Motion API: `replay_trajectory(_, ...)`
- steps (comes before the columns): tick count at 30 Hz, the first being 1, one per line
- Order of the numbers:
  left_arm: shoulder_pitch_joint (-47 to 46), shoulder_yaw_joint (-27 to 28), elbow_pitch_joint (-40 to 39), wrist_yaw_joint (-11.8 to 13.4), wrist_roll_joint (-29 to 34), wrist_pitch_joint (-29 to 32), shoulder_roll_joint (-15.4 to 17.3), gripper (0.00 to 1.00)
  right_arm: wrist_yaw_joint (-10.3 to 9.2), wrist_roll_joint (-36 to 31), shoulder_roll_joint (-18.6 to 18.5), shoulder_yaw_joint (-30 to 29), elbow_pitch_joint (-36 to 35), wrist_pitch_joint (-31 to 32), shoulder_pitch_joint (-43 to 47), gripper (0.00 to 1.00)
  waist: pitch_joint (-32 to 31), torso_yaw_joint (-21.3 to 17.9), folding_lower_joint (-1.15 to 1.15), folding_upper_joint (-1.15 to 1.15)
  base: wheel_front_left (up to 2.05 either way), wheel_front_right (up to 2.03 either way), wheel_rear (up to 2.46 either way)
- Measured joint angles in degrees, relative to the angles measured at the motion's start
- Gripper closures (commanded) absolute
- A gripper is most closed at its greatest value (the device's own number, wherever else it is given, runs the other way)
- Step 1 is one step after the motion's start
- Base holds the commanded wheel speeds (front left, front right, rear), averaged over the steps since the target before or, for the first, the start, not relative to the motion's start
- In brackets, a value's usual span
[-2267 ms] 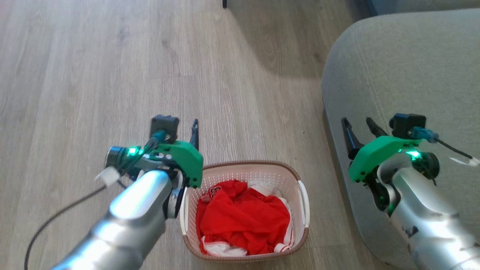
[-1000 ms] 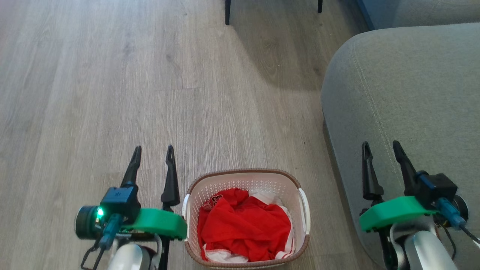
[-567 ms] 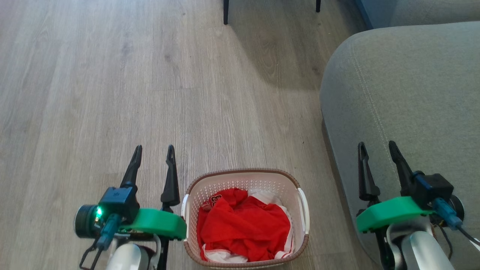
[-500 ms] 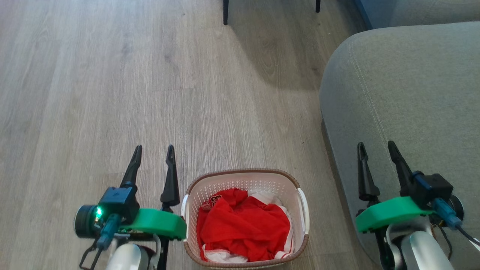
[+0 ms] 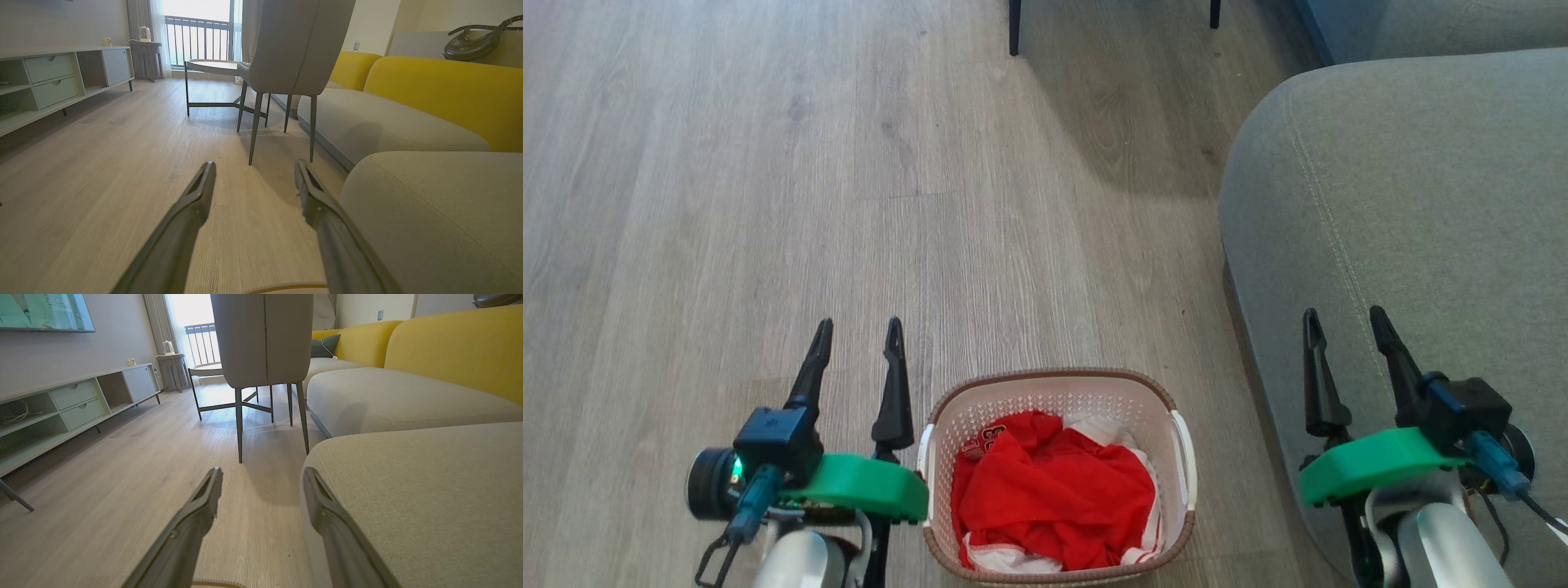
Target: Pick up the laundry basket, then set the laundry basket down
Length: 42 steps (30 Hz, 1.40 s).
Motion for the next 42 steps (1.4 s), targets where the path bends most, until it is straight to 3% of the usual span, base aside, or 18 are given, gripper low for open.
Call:
replay_trajectory(17,0.00,0.93,-0.05,-0.98,-2.87,0.00,-0.01,0.00,0.00,0.00,0.01,-0.22,0.00,0.00,-0.01,0.00,-0.10,0.05,0.00,0.00,0.00,0.00,0.00)
replay_trajectory(18,0.00,0.99,-0.47,-1.01,-3.02,0.00,-0.01,1.00,0.00,0.00,0.01,-0.27,0.00,0.00,-0.01,1.00,-0.06,0.04,0.00,0.00,0.00,0.00,0.00)
replay_trajectory(24,2.87,0.83,4.45,-0.96,-3.49,0.13,0.05,1.00,0.00,0.33,0.03,-0.01,4.99,0.30,2.50,1.00,-0.07,0.05,0.00,0.00,0.00,0.00,0.00)
replay_trajectory(42,3.38,1.86,5.42,-2.53,-15.34,2.26,0.27,1.00,0.00,12.41,0.02,-0.59,5.48,2.38,3.16,1.00,-0.24,0.20,0.00,0.00,0.00,0.00,0.00)
